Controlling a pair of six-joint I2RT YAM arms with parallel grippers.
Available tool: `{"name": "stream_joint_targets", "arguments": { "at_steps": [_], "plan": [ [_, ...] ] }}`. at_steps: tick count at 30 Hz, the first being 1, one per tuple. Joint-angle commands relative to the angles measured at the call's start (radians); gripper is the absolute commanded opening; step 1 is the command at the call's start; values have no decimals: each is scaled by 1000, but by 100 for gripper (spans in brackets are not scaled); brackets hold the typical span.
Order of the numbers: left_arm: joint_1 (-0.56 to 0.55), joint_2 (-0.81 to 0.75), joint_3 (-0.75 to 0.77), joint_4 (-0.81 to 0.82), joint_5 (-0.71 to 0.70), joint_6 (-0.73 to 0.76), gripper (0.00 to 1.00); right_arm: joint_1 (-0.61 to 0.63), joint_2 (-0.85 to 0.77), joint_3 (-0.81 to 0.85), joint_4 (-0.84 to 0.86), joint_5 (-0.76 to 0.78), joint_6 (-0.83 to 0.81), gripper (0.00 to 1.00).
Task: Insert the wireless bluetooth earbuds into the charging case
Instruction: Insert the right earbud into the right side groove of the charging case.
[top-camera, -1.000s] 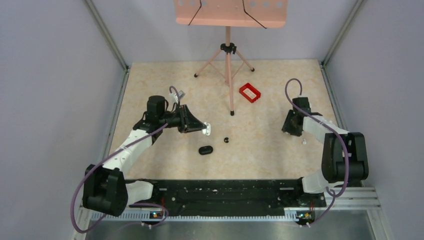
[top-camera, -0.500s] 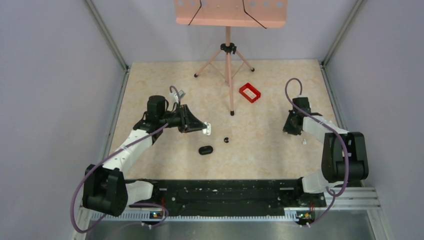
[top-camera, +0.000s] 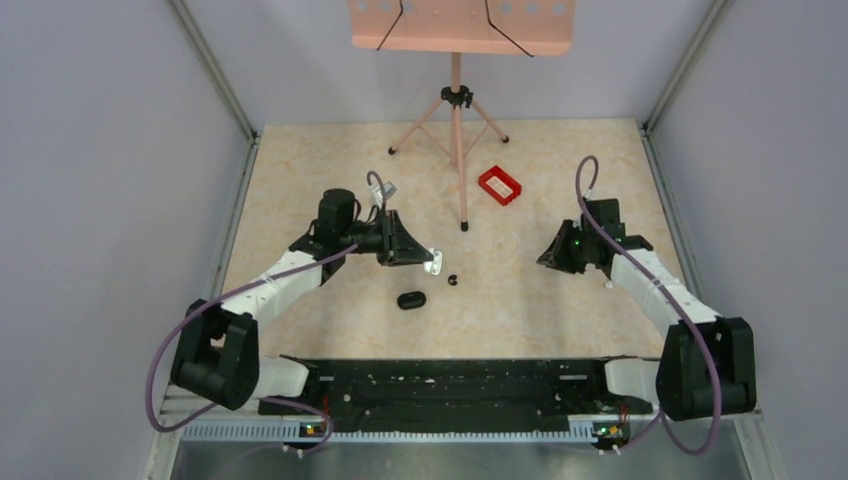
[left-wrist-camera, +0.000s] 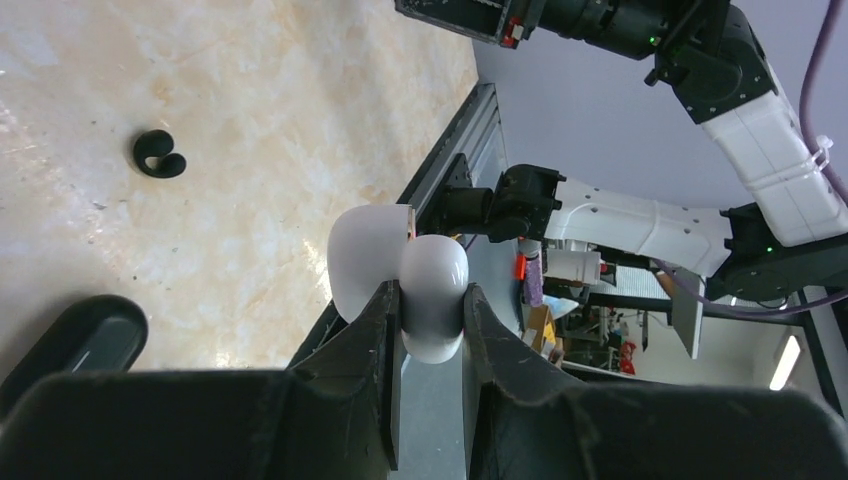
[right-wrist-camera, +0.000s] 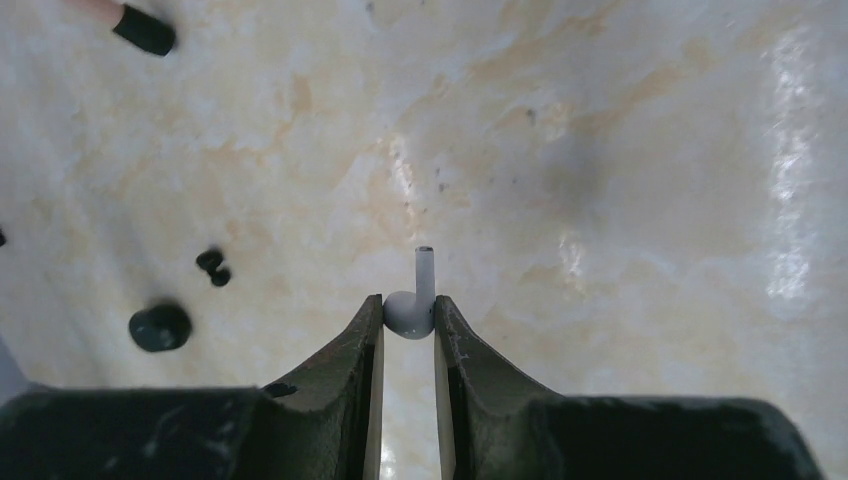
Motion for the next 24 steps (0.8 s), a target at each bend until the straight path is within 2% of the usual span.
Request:
{"name": "stream_joint_targets", "arguments": {
  "at_steps": [1, 7, 11, 16, 20, 24],
  "plan": [
    [-46, 38, 32, 144, -28, -61, 0, 27, -92, -27, -31, -154, 97, 4],
    [-136, 62, 100, 44, -137, 33, 0, 38, -148, -46, -37, -229, 227, 0],
    [-162, 83, 98, 130, -124, 37, 0, 50, -181, -88, 6, -285, 351, 0],
    [-163, 117, 76, 247, -93, 18, 0, 60, -236, -99, 25, -318, 423, 0],
    [-168, 185, 111, 208, -91, 40, 0, 60, -272, -101, 24, -328, 472, 0],
    [-191, 283, 170, 184, -154, 37, 0, 60, -284, -114, 22, -318, 515, 0]
  ]
}}
